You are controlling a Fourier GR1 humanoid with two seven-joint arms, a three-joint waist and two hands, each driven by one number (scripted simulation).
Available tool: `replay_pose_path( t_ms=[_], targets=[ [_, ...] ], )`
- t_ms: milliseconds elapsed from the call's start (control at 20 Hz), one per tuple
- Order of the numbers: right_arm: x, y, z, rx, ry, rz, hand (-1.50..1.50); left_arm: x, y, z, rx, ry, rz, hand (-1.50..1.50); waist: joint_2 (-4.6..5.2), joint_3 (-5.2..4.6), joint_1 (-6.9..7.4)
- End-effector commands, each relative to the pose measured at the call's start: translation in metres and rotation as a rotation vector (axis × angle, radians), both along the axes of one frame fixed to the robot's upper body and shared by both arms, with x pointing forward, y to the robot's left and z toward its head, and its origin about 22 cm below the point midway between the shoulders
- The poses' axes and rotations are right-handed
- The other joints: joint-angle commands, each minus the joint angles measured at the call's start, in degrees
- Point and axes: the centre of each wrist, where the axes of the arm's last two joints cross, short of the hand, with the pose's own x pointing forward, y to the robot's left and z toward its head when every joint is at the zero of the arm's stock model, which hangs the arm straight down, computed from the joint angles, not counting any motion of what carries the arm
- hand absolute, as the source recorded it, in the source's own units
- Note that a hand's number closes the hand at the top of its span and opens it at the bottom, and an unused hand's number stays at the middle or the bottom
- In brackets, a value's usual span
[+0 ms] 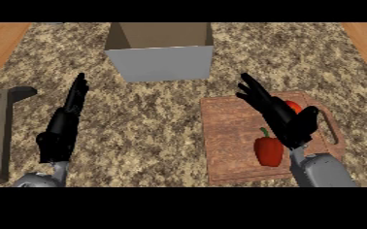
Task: Pick the bell pepper from the cutting board and place it in the cardboard box
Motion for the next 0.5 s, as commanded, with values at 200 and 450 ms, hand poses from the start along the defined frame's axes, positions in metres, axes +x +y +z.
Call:
replay_pose_path(
  t_ms=[200,450],
  targets=[
    [-0.024,-0.052,0.003,0.059,-0.106,-0.157,-1.5,0.006,0.093,0.001,0.235,0.097,0.247,0.0,0.71,-0.66,-1.27],
    [-0.044,-0.094,0.012,-0.673,-0.288,0.045,-1.5,-0.012,0.1,-0.014,0.228,0.198,0.264,0.0,0.3,-0.69,-2.12]
  ],
)
